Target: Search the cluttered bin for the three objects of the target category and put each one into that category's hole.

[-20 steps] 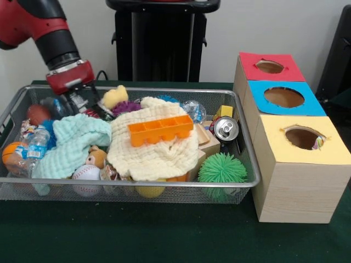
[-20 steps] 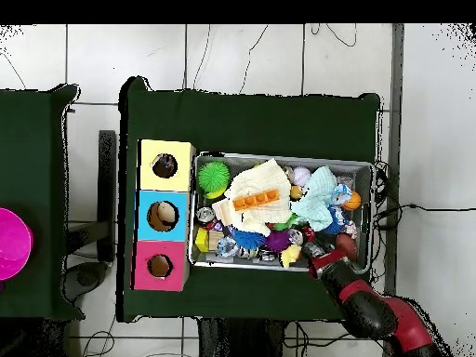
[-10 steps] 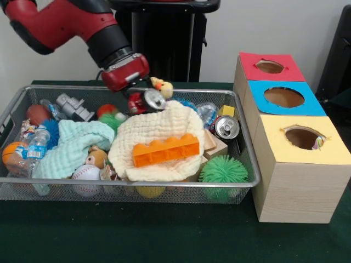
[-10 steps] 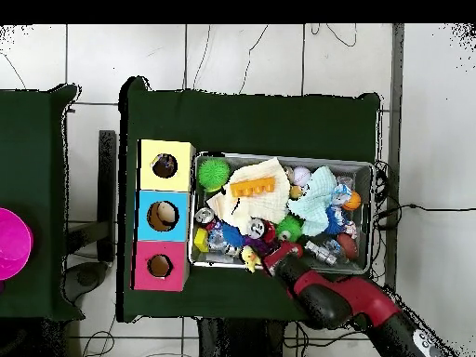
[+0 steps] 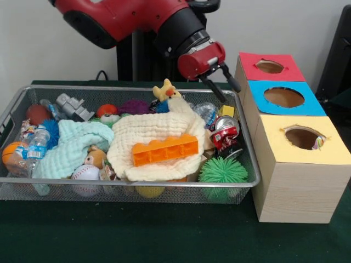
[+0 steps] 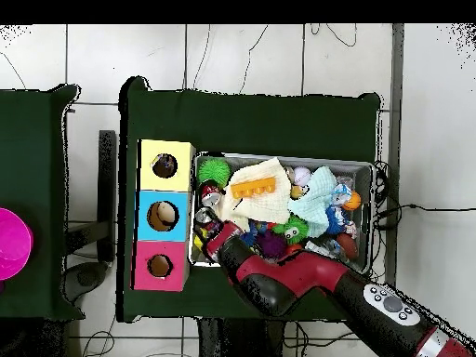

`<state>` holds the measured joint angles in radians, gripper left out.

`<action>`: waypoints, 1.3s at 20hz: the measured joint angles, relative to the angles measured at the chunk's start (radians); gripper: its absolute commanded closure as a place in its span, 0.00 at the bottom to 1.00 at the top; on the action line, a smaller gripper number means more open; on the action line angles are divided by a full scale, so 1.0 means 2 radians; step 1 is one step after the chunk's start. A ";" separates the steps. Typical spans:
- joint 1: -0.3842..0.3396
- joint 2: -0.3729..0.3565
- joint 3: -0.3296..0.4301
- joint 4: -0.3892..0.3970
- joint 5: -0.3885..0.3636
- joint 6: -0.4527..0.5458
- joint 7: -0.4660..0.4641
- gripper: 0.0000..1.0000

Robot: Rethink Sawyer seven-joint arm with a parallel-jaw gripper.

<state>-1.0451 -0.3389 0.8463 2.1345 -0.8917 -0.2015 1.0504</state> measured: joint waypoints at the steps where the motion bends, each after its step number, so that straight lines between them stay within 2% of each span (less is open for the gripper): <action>1: 0.004 -0.006 0.000 0.004 0.007 0.000 0.000 0.00; 7: -0.004 -0.040 -0.004 0.022 0.032 0.001 0.000 0.00; 12: 0.006 -0.063 -0.042 0.022 0.045 0.001 0.000 0.00; 19: 0.026 -0.098 -0.074 0.022 0.073 0.002 0.000 0.00; 26: 0.025 -0.147 -0.100 0.023 0.100 0.044 0.000 0.00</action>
<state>-0.9952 -0.6334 0.6469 2.1798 -0.6914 -0.1140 1.0504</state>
